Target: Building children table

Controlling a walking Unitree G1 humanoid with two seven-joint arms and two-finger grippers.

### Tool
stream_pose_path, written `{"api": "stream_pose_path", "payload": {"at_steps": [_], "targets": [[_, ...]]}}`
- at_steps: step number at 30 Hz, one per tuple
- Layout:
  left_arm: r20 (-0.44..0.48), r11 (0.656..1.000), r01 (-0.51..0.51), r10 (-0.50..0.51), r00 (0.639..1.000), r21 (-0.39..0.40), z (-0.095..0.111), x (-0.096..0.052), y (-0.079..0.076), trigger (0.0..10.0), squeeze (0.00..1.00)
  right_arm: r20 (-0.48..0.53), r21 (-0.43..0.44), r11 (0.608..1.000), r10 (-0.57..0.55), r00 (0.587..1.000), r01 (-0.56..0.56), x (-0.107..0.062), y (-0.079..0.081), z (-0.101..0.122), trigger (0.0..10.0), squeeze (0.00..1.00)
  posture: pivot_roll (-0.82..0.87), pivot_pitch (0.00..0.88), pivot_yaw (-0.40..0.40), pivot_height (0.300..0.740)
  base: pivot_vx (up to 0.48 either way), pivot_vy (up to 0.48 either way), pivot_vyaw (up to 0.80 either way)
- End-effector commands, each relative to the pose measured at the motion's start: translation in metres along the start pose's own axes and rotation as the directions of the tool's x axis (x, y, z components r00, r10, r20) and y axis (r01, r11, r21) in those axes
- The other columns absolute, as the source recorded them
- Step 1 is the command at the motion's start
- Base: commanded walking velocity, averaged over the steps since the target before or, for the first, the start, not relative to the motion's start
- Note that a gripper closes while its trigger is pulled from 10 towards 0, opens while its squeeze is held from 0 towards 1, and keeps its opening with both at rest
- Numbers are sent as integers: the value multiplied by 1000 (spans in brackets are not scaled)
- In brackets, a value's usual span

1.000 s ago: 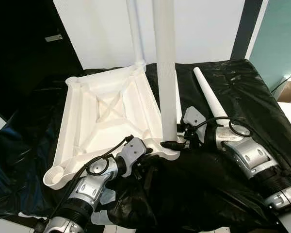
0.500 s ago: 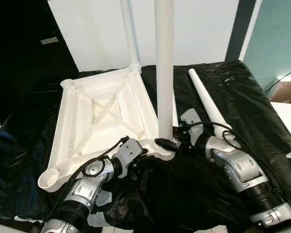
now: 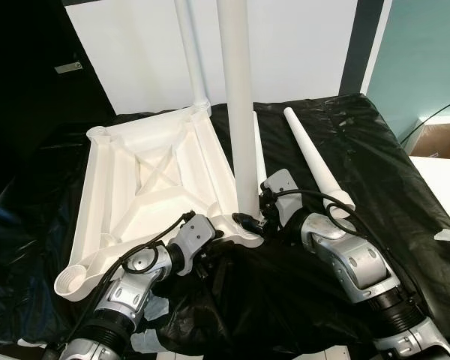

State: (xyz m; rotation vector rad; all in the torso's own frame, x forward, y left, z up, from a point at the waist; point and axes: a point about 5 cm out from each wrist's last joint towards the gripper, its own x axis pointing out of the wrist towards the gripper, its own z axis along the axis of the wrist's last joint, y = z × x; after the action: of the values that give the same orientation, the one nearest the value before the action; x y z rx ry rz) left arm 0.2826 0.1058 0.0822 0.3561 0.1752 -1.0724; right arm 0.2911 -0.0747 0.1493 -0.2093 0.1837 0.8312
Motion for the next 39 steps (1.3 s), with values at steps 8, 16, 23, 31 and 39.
{"api": "stream_pose_path", "payload": {"at_steps": [8,16,23,31,39], "targets": [[-13,994,112,-112,994,-17,-6,7,-20,10000,0,40,-229,963,158,987,-144,-12,-25,1,10000,0,10,0,100,740,0,0,0],[-11,989,148,-148,989,-15,-6,4,-22,6941,0,-74,-283,917,272,960,-282,-19,-42,-2,0,0,23,0,97,740,0,0,0],[-18,987,158,-158,987,-19,-8,1,-24,5647,0,-148,-284,886,336,930,-366,-30,-53,-6,0,0,28,0,96,740,0,0,0],[-16,984,179,-180,984,-22,-8,2,-25,1882,0,-109,-155,937,299,948,-313,-29,-50,-20,0,0,15,0,102,740,0,0,0],[-23,984,175,-176,984,-17,-8,2,-25,7255,0,-55,91,994,73,996,-68,-17,-32,-44,0,0,11,0,107,740,0,0,0]]}}
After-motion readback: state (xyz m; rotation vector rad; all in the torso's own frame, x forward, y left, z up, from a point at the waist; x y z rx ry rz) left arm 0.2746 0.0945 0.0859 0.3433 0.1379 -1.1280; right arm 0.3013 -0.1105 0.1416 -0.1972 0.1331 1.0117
